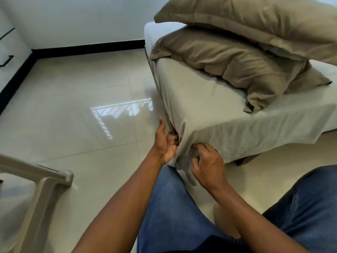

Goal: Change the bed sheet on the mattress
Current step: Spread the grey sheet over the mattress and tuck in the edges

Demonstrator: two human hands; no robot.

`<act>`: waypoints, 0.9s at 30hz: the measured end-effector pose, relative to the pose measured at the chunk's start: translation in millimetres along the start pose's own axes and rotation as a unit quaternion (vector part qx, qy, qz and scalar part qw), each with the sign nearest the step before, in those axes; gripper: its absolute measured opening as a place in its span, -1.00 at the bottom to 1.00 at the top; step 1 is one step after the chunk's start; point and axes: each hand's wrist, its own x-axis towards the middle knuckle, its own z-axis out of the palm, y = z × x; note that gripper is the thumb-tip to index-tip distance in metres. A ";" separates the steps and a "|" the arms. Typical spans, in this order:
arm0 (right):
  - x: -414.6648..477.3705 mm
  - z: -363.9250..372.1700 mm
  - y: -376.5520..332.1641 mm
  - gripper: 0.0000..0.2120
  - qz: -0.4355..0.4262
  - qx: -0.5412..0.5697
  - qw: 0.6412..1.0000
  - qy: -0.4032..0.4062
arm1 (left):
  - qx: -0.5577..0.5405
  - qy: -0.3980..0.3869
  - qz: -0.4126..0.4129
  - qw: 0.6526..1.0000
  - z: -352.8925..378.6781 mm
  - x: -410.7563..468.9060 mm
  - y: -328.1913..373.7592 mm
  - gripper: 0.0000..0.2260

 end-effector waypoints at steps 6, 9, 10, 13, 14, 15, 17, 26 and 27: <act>0.1 1.4 5.6 -0.72 0.055 0.064 0.995 0.048 | -0.085 0.009 -0.058 0.995 -17.0 3.9 -34.5 0.09; 11.4 7.6 10.8 -0.77 0.136 0.084 0.987 0.007 | 0.020 0.003 -0.062 0.998 -5.2 -3.6 -23.4 0.02; 14.3 8.4 12.8 -0.78 0.146 0.083 0.986 -0.007 | 0.065 0.001 -0.056 0.996 2.6 -9.8 -19.2 -0.05; 20.6 2.5 17.6 -0.81 0.149 0.096 0.984 -0.031 | 0.105 0.007 -0.029 0.994 15.5 -22.3 -13.1 -0.22; 21.0 -0.4 18.3 -0.80 0.148 0.105 0.983 -0.034 | 0.096 0.004 -0.032 0.995 11.7 -23.7 -15.2 -0.24; 21.1 -2.4 18.7 -0.79 0.150 0.114 0.982 -0.031 | 0.085 -0.011 -0.041 0.995 9.2 -24.1 -18.9 -0.24; 23.1 -2.4 19.9 -0.80 0.171 0.132 0.976 -0.014 | 0.063 -0.028 -0.076 0.995 8.6 -21.1 -30.0 -0.24; 23.6 -10.8 22.3 -0.73 0.228 0.168 0.958 0.047 | 0.225 0.071 -0.032 0.971 -17.4 -10.2 -64.6 -0.63; 23.9 -12.0 21.3 -0.73 0.232 0.175 0.955 0.062 | 0.265 0.113 0.002 0.958 -25.8 -13.0 -62.9 -0.68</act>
